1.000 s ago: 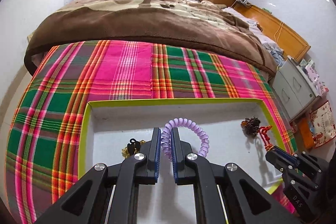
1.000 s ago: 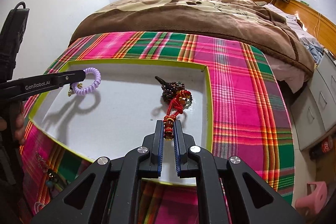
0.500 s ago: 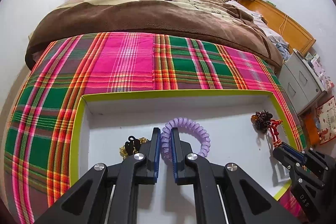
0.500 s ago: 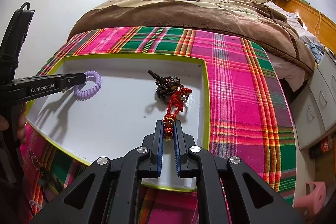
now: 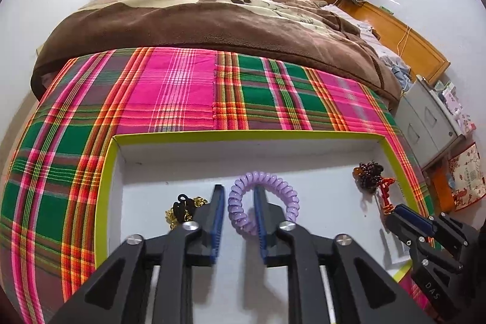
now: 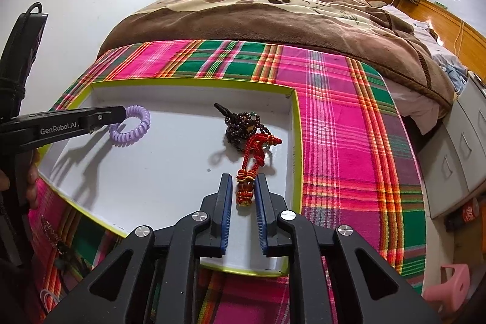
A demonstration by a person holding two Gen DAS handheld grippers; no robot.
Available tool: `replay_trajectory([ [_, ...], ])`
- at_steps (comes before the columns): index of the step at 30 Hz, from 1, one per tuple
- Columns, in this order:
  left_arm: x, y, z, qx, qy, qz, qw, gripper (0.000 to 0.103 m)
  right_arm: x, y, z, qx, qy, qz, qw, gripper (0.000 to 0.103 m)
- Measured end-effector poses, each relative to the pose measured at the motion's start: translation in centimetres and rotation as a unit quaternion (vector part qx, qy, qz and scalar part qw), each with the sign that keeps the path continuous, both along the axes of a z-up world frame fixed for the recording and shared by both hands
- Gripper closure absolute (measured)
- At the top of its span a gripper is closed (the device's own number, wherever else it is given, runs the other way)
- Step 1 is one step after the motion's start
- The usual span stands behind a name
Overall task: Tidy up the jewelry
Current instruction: 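Open both tools to release the hair tie and tassel in the box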
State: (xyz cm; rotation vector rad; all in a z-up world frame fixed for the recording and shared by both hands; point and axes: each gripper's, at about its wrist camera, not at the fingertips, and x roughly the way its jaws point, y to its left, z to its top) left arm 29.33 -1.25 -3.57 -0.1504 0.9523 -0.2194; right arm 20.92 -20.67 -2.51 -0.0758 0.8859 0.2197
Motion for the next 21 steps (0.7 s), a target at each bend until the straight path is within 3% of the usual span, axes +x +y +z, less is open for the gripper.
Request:
replay_trajectory([
  [2, -0.4, 0.0, 0.4, -0.004, -0.006, -0.003, 1.0, 0.073, -0.1, -0.1, 0.1, 0.004, -0.002, 0.001, 1.0, 0.08],
  [5, -1.1, 0.1, 1.2, -0.009, -0.015, -0.006, 0.9998, 0.073, -0.4, -0.1, 0.5, 0.011, -0.007, 0.001, 1.0, 0.07],
  [10, -3.1, 0.2, 3.0, -0.01, -0.04, -0.011, 0.9991, 0.064, -1.4, -0.1, 1.1, 0.021, -0.017, 0.003, 1.0, 0.069],
  [21, -9.8, 2.2, 5.6, -0.006, -0.068, -0.003, 0.9976, 0.063, -5.7, -0.4, 3.1, 0.042, -0.041, 0.002, 0.998, 0.068],
])
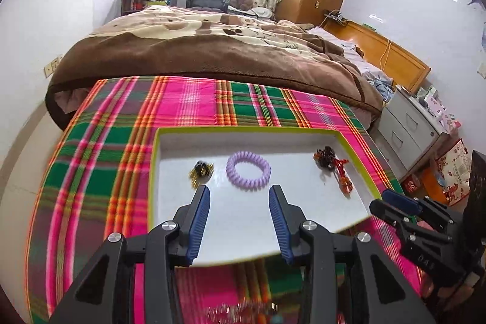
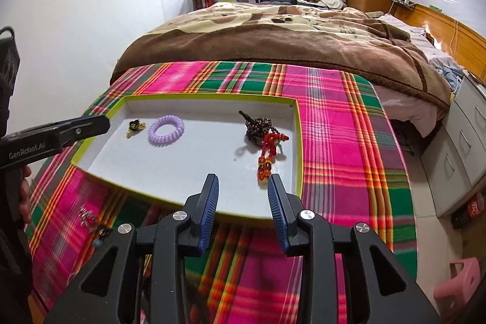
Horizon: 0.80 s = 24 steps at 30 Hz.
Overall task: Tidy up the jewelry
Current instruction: 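Withdraw both tools from the box back over the jewelry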
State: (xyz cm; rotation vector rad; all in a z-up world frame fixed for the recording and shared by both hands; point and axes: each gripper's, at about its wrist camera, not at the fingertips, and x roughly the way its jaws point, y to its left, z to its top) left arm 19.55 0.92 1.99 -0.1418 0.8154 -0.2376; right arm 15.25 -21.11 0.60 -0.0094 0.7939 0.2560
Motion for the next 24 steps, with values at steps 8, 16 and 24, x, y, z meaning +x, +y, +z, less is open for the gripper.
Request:
replay_trajectory([
  [8, -4.7, 1.5, 0.5, -0.003, -0.009, 0.011, 0.9999, 0.063, -3.4, -0.2, 0.1, 0.002, -0.005, 0.008, 1.0, 0.068],
  [16, -8.9, 2.5, -0.1, -0.002, -0.008, 0.013, 0.9999, 0.063, -5.7, 0.4, -1.6, -0.004, 0.02, 0.039, 0.999, 0.068],
  [24, -11.0, 4.1, -1.9, -0.006, 0.007, 0.032, 0.9994, 0.063, -6.6, 1.3, -3.4, -0.014, 0.039, 0.051, 0.998, 0.068],
])
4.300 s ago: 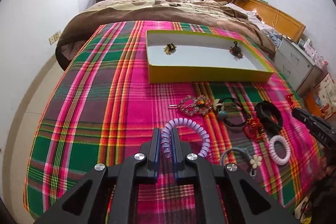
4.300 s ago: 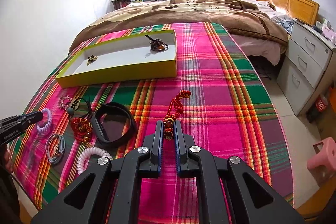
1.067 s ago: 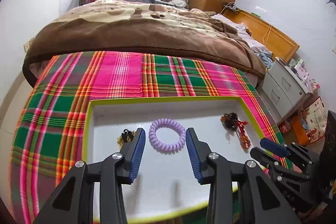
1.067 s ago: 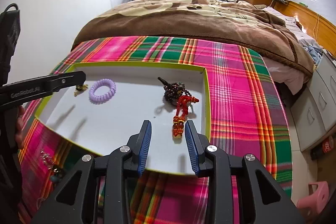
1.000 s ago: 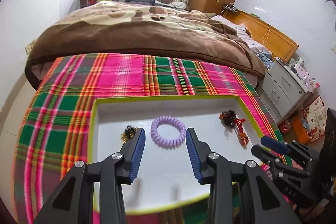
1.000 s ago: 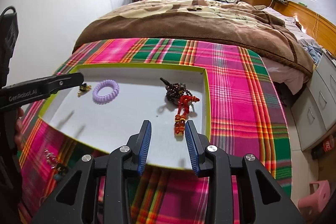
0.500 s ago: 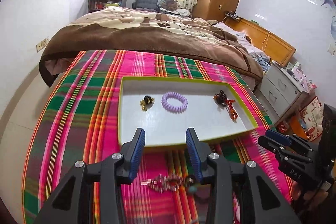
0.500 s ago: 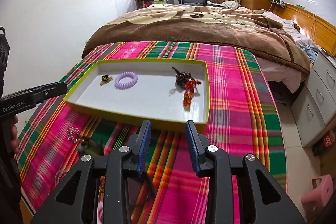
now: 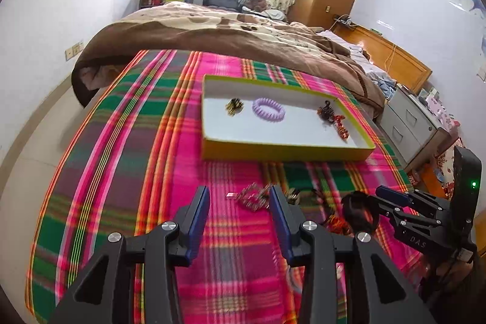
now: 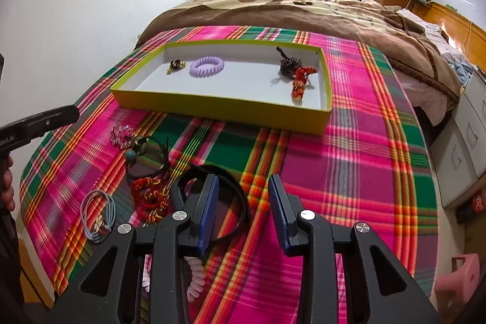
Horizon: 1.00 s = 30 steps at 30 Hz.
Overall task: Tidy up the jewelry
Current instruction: 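Withdraw both tools from the box back over the jewelry, then close the right tool on the black headband while the left tool approaches the beaded clip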
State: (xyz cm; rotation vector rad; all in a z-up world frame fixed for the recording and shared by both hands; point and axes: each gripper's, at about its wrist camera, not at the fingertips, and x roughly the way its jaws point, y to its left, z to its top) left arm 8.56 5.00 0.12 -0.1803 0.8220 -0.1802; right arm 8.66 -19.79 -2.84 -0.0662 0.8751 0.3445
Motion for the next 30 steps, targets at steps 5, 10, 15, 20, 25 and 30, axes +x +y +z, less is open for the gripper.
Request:
replay_trajectory([
  [5, -0.7, 0.9, -0.6, -0.003, 0.005, 0.009, 0.9999, 0.063, 0.1, 0.7, -0.5, -0.013, 0.003, 0.006, 1.0, 0.068],
  [10, -1.2, 1.4, -1.0, -0.004, 0.007, 0.012, 0.9999, 0.063, 0.2, 1.2, -1.0, -0.026, 0.011, 0.01, 1.0, 0.068],
  [15, -1.3, 1.6, -1.4, -0.006, 0.014, 0.015, 0.9998, 0.063, 0.2, 1.3, -1.2, -0.037, 0.01, 0.0, 0.999, 0.068],
  [20, -1.3, 1.6, -1.8, -0.006, 0.017, 0.015, 0.9997, 0.063, 0.0, 1.4, -1.1, -0.044, 0.008, -0.006, 0.999, 0.076],
  [25, -1.0, 1.1, -2.1, -0.001, 0.021, 0.007, 0.9998, 0.063, 0.1, 1.2, -1.1, -0.04, 0.007, -0.013, 0.999, 0.089],
  [30, -0.1, 0.5, -2.5, 0.006, 0.027, -0.014, 0.9995, 0.063, 0.1, 0.6, -1.0, -0.029, 0.008, -0.022, 0.999, 0.092],
])
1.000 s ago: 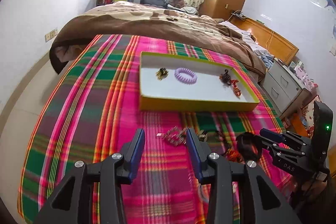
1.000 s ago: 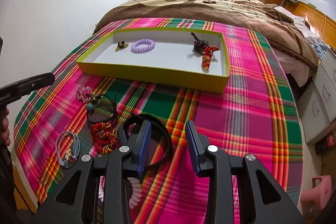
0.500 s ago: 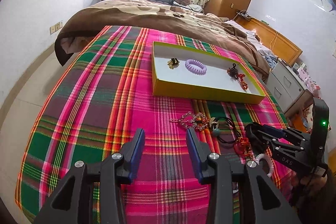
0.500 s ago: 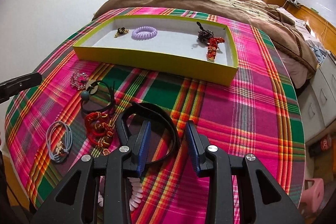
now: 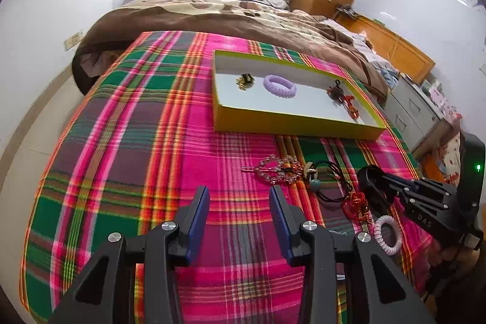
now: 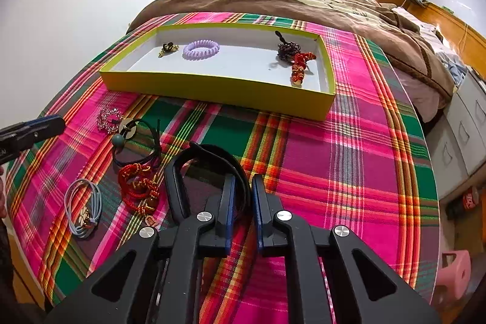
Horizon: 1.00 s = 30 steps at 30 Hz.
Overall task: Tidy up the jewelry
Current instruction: 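Close the right tool on the black headband while the left tool approaches the beaded clip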
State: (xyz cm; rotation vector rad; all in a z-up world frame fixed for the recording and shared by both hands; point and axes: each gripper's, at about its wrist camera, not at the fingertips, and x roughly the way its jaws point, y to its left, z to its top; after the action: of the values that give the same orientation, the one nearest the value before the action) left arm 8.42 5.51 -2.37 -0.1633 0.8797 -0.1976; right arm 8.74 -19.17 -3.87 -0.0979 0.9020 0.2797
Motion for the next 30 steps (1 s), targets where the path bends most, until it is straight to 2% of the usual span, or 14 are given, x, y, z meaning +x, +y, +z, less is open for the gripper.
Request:
replay_trajectory([
  [7, 1.4, -2.0, -0.3, 0.04, 0.003, -0.045, 0.9982, 0.062, 0.1, -1.4, 0.5, 0.024, -0.002, -0.029, 0.999, 0.093],
  [10, 2.0, -2.8, -0.7, 0.057, 0.008, -0.065, 0.9962, 0.053, 0.1, -1.6, 0.5, 0.026, 0.001, -0.032, 0.999, 0.093],
  [15, 2.9, -4.8, -1.3, 0.097, 0.006, -0.101, 0.9901, 0.052, 0.1, -1.7, 0.5, 0.031, 0.001, -0.033, 0.999, 0.093],
  [18, 3.5, -5.7, -1.5, 0.133, 0.004, -0.105, 0.9855, 0.052, 0.2, -1.8, 0.5, 0.034, 0.001, -0.034, 0.999, 0.093],
  [22, 4.7, -6.1, -1.8, 0.131, 0.01, -0.113, 0.9849, 0.052, 0.3, -2.0, 0.5, 0.036, 0.002, -0.036, 0.999, 0.093],
  [26, 5.5, -6.6, -1.7, 0.145, 0.008, -0.113, 0.9829, 0.052, 0.5, -2.2, 0.5, 0.038, 0.003, -0.038, 0.999, 0.093],
  [30, 6.0, -6.3, -1.8, 0.135, 0.011, -0.1, 0.9858, 0.052, 0.6, -2.1, 0.5, 0.039, 0.003, -0.036, 0.999, 0.093],
])
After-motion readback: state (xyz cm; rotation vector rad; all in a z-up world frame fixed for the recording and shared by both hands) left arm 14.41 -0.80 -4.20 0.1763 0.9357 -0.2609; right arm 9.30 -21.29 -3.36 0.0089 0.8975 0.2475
